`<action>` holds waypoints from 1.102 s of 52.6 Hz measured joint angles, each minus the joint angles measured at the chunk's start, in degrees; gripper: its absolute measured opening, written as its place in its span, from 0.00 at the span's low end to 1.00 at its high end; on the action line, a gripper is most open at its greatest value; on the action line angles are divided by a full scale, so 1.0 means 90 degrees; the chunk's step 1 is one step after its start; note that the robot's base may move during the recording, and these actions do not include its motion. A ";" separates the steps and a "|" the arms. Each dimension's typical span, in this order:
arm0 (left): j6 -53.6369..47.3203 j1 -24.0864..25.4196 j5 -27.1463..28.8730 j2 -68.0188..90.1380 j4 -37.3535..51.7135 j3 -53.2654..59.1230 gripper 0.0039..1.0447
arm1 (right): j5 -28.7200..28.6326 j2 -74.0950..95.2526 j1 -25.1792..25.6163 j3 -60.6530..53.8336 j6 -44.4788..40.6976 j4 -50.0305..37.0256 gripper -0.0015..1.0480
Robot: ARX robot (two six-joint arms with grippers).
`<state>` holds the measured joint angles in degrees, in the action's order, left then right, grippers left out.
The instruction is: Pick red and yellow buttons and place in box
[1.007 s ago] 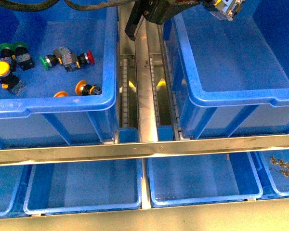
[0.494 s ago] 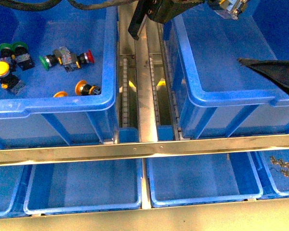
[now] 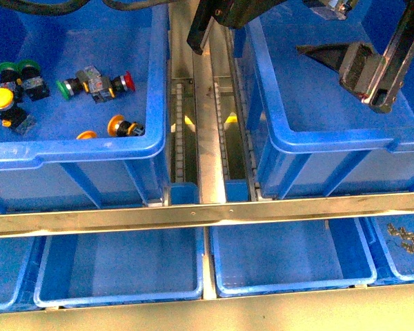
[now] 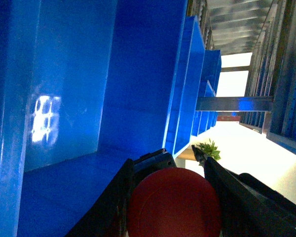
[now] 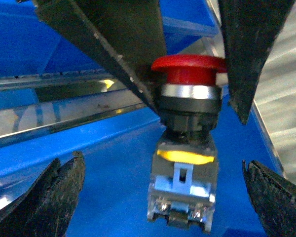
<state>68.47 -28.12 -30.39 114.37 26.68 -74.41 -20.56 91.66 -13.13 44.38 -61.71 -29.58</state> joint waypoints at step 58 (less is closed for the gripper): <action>-0.0636 0.0019 0.0602 -0.0151 0.0039 0.0044 0.72 | 0.0393 0.0095 -0.0223 0.0007 0.0197 0.0049 0.25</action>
<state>62.74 -27.94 -24.97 113.01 27.03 -74.02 -17.02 92.51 -15.14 44.45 -59.94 -29.15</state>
